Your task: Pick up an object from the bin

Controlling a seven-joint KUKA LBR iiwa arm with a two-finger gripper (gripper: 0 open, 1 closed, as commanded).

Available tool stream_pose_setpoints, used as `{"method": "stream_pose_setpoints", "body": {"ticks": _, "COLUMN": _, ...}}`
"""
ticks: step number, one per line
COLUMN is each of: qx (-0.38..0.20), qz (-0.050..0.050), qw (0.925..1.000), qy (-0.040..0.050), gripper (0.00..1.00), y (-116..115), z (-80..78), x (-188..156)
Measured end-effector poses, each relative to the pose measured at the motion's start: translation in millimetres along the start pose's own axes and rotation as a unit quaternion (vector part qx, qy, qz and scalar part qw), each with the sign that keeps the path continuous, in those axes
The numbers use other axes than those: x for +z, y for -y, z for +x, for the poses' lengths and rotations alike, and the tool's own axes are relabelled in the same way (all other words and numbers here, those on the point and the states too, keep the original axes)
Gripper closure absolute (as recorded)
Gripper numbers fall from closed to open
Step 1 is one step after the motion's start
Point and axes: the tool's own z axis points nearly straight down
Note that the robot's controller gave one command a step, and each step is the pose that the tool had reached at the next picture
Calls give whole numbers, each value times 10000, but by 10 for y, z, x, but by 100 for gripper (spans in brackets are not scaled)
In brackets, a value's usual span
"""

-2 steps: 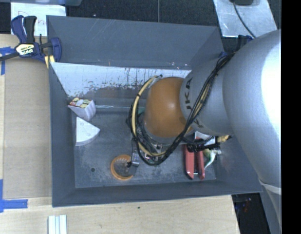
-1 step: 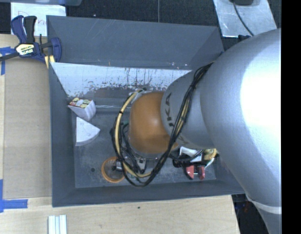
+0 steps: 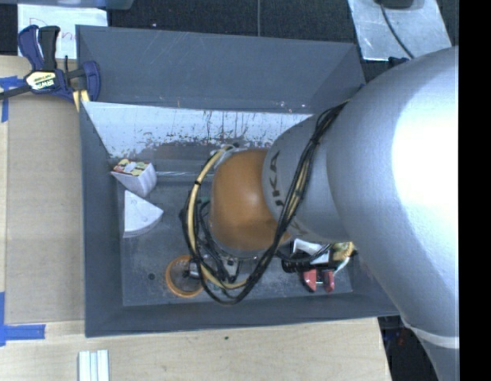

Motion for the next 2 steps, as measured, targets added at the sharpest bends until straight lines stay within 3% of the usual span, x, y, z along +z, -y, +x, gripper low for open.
{"method": "stream_pose_setpoints", "body": {"ticks": 1, "qx": 3, "qz": 39, "qw": 10000, "qy": -49, "gripper": 100, "y": 23, "z": 23, "x": -151}}
{"method": "stream_pose_setpoints", "body": {"ticks": 2, "qx": 1, "qz": 18, "qw": 10000, "qy": -17, "gripper": 100, "y": 9, "z": -3, "x": -550}}
